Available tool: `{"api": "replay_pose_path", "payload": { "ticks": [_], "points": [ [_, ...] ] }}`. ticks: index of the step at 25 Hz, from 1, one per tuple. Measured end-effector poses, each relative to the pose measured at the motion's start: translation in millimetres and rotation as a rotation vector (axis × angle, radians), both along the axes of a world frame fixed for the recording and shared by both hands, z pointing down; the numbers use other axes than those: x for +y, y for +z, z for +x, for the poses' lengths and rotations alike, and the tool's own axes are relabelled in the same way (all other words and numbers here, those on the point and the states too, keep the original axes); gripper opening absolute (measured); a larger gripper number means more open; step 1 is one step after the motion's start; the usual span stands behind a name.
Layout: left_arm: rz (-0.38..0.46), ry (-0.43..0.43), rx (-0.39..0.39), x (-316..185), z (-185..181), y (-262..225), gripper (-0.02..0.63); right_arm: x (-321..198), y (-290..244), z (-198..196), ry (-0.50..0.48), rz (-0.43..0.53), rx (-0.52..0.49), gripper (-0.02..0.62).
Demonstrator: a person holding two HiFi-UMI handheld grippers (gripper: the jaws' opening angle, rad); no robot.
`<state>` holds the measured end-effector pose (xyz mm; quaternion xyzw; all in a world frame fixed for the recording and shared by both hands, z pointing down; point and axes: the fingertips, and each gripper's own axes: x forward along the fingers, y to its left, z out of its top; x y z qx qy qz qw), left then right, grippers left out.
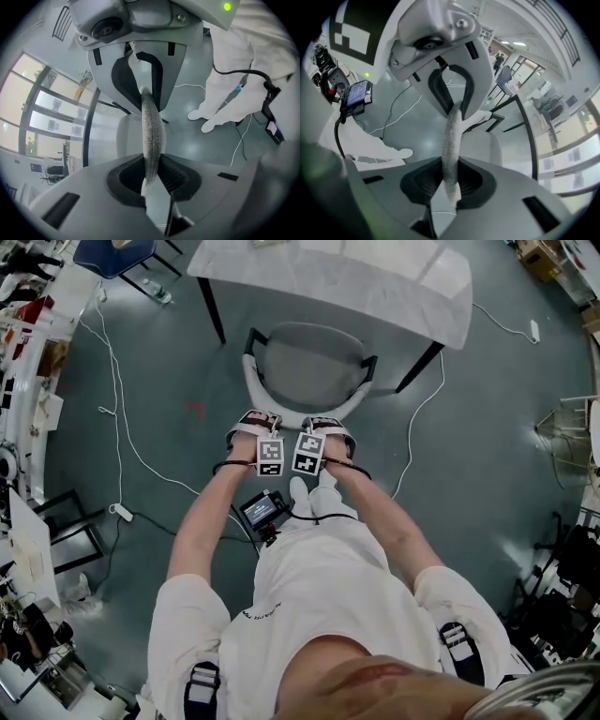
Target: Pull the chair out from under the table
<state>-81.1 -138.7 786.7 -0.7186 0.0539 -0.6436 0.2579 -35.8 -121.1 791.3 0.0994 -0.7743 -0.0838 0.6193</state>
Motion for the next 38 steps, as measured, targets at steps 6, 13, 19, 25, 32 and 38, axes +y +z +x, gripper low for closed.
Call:
{"api": "replay_pose_path", "payload": {
  "ticks": [6, 13, 19, 25, 32, 38],
  "points": [
    [-0.010, -0.005, -0.004, 18, -8, 2, 0.074, 20, 1, -8, -0.001, -0.022, -0.011, 0.080],
    [-0.023, -0.010, -0.002, 44, -14, -1, 0.074, 46, -3, -15, -0.002, -0.044, -0.020, 0.080],
    [-0.034, -0.015, -0.010, 62, -16, -1, 0.074, 65, -5, -16, 0.009, -0.067, -0.030, 0.080],
    [-0.053, -0.013, -0.001, 77, -21, -3, 0.074, 79, -7, -21, 0.012, -0.077, -0.031, 0.080],
    [-0.075, -0.034, 0.000, 88, -14, -2, 0.074, 90, -9, -14, 0.007, -0.110, -0.034, 0.078],
    [-0.109, -0.063, -0.001, 91, -21, 0, 0.075, 92, -8, -22, 0.015, -0.120, -0.030, 0.081]
  ]
}}
